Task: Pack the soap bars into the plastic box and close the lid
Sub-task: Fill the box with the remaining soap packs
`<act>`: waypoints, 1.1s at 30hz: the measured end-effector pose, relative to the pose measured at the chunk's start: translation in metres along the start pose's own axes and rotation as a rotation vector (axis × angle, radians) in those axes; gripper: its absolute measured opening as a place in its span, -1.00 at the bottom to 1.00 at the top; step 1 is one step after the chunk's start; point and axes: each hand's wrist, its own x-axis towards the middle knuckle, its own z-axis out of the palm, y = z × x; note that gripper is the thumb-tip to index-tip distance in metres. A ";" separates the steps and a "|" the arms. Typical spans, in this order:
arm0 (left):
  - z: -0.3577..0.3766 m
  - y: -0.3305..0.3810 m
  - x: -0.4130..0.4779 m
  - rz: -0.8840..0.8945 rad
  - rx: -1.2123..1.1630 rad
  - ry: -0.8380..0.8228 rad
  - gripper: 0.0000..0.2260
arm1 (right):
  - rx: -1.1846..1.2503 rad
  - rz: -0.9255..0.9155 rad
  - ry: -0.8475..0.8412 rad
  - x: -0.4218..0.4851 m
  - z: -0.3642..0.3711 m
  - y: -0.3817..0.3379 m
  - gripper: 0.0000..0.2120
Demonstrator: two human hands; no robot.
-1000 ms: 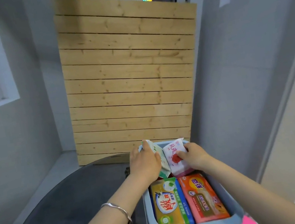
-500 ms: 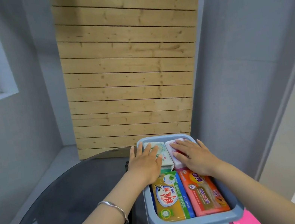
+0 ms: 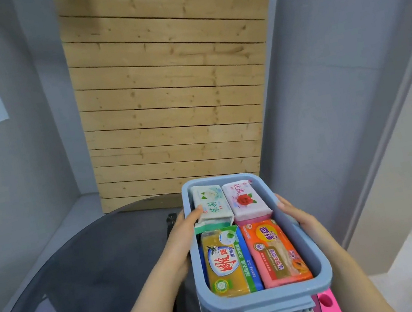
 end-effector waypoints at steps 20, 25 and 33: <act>0.003 0.014 0.019 0.097 0.025 -0.015 -0.63 | 0.123 -0.114 -0.116 -0.015 0.007 -0.011 -0.51; -0.021 0.040 0.000 0.188 0.067 -0.033 -0.69 | 0.065 -0.208 -0.136 -0.021 0.038 -0.031 -0.48; -0.109 0.054 -0.041 0.171 0.058 0.084 -0.60 | 0.034 -0.161 -0.211 -0.013 0.121 0.000 -0.47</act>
